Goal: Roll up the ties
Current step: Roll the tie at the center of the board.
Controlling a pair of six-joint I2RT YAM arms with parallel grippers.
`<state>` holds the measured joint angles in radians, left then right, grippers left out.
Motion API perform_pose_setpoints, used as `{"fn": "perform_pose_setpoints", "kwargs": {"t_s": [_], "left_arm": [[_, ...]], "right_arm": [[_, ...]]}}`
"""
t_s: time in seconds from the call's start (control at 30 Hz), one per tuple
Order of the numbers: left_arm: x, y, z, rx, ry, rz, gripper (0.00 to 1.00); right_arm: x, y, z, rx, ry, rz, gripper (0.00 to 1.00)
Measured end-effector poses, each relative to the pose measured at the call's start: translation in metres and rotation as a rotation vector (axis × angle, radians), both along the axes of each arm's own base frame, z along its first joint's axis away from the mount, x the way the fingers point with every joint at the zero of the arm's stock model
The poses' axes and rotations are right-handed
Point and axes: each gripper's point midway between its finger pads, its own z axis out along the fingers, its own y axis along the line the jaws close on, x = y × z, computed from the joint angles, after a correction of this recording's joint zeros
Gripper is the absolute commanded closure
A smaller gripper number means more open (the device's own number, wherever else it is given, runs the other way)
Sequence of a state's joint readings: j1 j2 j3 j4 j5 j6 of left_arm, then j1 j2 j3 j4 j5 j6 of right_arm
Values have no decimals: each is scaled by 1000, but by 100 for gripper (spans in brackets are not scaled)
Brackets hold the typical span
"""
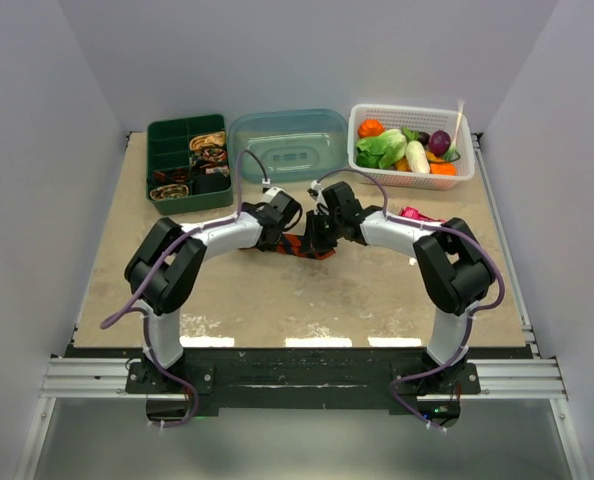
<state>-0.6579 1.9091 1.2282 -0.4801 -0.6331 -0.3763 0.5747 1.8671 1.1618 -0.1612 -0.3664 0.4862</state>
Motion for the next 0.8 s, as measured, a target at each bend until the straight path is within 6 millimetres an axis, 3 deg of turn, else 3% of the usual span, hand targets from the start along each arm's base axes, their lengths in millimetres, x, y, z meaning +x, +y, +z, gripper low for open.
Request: {"fn": "perform_pose_setpoints", "kwargs": {"t_s": [0.23,0.47,0.6,0.8], "left_arm": [[-4,-12,19,-98,-7,-29,10],[-1,-19,51,-234,-39,-47,8],[11,9,62,-346,-47,18,7],[24,74,71,-569,-69,170,6]], "right_arm": [[3,6,10,21,-10,19,100],[18,21,38,75,-69,41,100],[27,38,53,96,-109,66,100],[35,92,59,118,-144,153,100]]}}
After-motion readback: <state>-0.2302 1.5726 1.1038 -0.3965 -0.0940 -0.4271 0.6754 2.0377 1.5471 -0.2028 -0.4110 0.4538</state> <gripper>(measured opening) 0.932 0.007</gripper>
